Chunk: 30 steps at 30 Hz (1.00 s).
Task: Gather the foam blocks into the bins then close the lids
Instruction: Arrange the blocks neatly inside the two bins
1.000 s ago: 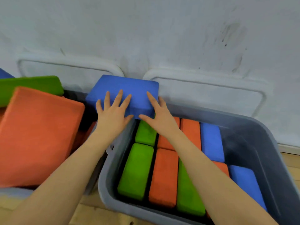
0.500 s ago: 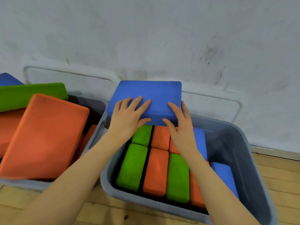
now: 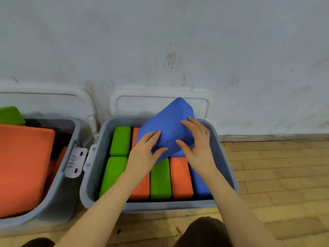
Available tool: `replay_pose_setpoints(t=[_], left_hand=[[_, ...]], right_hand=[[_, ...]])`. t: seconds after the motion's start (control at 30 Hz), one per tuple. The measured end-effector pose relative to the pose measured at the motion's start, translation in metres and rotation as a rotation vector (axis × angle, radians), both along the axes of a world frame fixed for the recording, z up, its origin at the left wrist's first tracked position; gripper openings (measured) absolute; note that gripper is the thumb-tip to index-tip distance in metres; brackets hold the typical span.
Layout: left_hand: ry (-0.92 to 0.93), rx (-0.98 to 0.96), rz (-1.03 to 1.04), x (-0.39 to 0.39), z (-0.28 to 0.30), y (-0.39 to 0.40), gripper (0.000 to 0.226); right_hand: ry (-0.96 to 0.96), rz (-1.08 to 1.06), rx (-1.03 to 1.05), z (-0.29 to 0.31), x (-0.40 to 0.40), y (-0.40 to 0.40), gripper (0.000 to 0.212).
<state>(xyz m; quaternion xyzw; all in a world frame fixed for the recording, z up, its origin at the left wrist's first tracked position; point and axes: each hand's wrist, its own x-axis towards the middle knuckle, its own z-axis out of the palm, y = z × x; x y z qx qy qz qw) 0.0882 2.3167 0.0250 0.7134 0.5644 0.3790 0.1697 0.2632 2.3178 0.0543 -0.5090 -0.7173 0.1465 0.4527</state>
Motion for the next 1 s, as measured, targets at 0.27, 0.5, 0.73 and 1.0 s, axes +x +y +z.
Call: replay_pose_setpoints(t=[0.27, 0.5, 0.73, 1.0], left_hand=[[0.143, -0.044, -0.198, -0.031, 0.014, 0.006, 0.078], [-0.001, 0.017, -0.36, -0.013, 0.043, 0.022, 0.074], [-0.119, 0.062, -0.403, 0.052, 0.058, 0.055, 0.07], [-0.286, 0.0, -0.407, 0.107, 0.039, 0.083, 0.068]], right_hand=[[0.222, 0.106, -0.173, -0.009, -0.013, -0.006, 0.051], [0.304, 0.1, -0.078, 0.01, -0.007, 0.0, 0.05], [0.376, 0.024, -0.037, 0.03, 0.051, 0.015, 0.053], [0.382, 0.029, -0.053, 0.018, 0.099, 0.041, 0.051]])
